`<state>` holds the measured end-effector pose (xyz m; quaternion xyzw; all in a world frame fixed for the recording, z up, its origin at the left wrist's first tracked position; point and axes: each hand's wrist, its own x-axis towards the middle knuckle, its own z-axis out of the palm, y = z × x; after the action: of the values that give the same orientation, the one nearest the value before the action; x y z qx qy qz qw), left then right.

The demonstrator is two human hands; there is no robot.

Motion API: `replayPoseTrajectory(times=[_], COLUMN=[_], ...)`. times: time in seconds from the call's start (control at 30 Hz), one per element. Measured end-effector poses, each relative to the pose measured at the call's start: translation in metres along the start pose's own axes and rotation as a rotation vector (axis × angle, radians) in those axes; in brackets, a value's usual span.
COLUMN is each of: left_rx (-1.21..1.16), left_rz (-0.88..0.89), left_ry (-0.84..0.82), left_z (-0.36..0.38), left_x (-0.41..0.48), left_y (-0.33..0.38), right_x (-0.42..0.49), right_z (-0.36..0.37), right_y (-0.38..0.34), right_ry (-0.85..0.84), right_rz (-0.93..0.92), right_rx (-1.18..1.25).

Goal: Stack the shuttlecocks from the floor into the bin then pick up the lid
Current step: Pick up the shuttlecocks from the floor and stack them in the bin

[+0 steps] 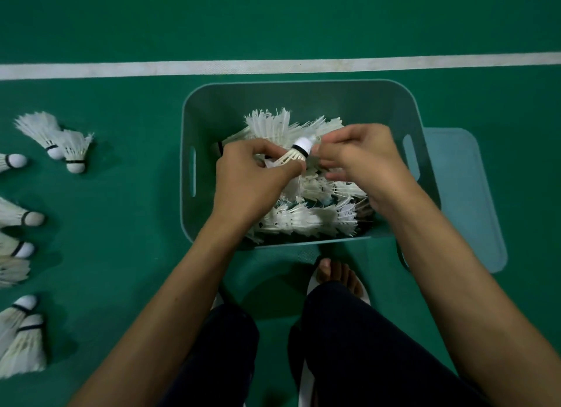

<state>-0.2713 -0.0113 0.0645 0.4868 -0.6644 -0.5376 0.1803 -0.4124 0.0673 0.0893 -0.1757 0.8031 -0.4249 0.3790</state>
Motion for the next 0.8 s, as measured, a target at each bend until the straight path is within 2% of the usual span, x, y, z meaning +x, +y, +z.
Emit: replayPoseTrajectory(times=[0.07,0.13,0.23,0.33,0.47,0.53,0.63,0.7,0.8], left_rx=[-0.113,-0.264,-0.315,-0.255,-0.150,-0.064,0.132,0.300,0.465], left_rz=[-0.048,-0.106,-0.082,-0.060,-0.061,-0.064,-0.070,-0.065,-0.082], left_ry=[0.044,0.096,0.169,0.191,0.108,0.035,-0.042,-0.075,-0.132], left_z=[0.003,0.006,0.014,0.017,0.013,0.012,0.009,0.006,0.003], left_x=[0.001,0.001,-0.001,-0.004,-0.004,-0.007,-0.008,-0.006,-0.004], left_y=[-0.001,-0.001,0.000,0.000,-0.001,-0.001,-0.002,-0.005,-0.010], right_x=[-0.003,-0.011,-0.017,-0.013,-0.004,-0.003,0.003,0.008,0.020], right_z=[0.002,0.007,0.016,0.017,0.007,-0.004,-0.023,-0.031,-0.029], right_y=[0.003,0.004,0.007,0.010,0.009,0.004,-0.001,-0.005,-0.009], right_ry=[-0.052,-0.212,-0.388,-0.259,0.004,0.195,0.619,0.741,0.735], right_rz=[0.128,0.291,0.482,0.537,0.366,0.154,-0.247,-0.305,-0.200], right_rx=[-0.043,-0.004,0.311,0.597,0.632,0.497,-0.227,-0.563,-0.791])
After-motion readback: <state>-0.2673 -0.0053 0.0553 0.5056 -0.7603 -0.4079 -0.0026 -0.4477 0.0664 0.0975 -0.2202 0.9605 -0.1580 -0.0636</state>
